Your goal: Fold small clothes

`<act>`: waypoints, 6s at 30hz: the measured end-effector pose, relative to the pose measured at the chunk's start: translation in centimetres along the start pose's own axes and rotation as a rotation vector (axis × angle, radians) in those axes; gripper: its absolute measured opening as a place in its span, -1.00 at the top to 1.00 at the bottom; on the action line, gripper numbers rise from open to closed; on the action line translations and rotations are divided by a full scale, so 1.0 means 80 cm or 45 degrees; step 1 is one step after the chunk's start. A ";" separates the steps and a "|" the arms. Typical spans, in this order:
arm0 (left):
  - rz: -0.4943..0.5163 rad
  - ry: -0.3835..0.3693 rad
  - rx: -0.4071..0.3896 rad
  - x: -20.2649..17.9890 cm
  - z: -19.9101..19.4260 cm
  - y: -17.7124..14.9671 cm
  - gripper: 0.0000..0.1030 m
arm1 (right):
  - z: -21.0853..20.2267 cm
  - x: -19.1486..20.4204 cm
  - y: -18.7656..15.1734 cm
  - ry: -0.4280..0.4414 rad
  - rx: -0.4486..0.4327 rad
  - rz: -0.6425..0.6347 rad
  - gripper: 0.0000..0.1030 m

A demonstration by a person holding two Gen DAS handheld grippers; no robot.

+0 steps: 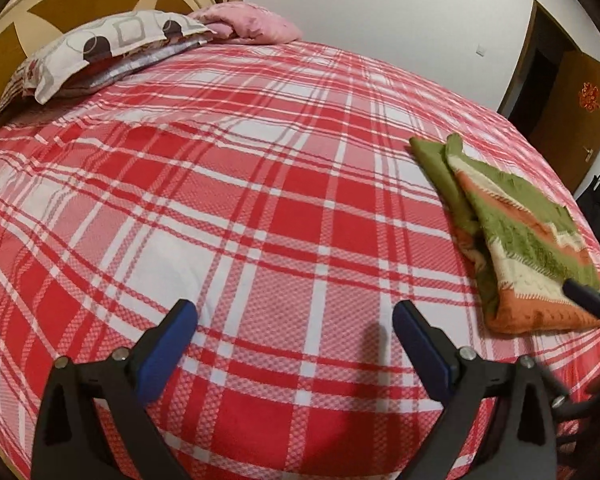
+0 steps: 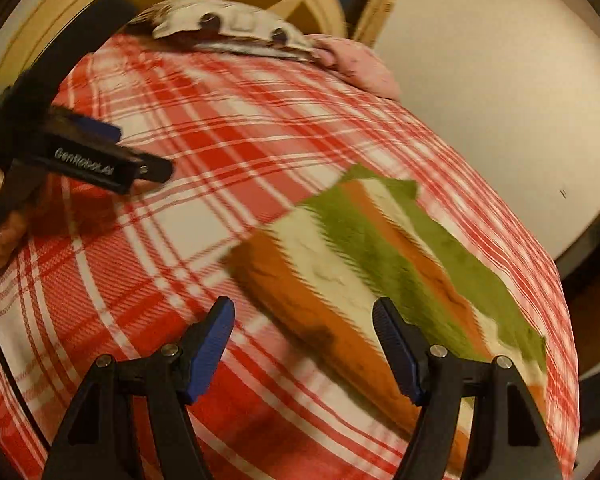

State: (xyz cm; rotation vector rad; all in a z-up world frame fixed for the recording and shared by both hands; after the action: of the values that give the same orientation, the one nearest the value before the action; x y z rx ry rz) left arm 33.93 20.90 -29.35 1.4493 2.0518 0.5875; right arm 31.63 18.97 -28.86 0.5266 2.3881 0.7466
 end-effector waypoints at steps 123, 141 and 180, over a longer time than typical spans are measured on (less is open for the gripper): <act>0.390 -1.010 0.293 -0.607 0.043 0.119 0.87 | -0.101 -0.321 -0.224 0.229 -0.078 0.981 0.83; 0.624 -0.753 0.058 -0.526 0.009 0.084 -0.10 | -0.109 -0.378 -0.324 0.157 0.029 1.202 -0.07; 0.554 -0.556 0.044 -0.442 0.013 0.002 -0.80 | -0.076 -0.389 -0.203 0.124 -0.096 1.104 -0.21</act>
State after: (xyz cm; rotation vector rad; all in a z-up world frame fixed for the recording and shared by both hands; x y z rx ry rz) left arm 44.05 -12.44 -23.43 1.8700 1.4262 0.3563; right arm 48.28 -11.79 -22.09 1.5598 2.1483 1.2244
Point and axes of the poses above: each gripper's, at about its wrist camera, not at the fingertips, and z roughly the way its jaws point, x to its left, y to its top, the point moved 10 cm from there along z, roughly the way its jaws point, and after that the axes turned 1 degree about -y, right-handed, at the moved point
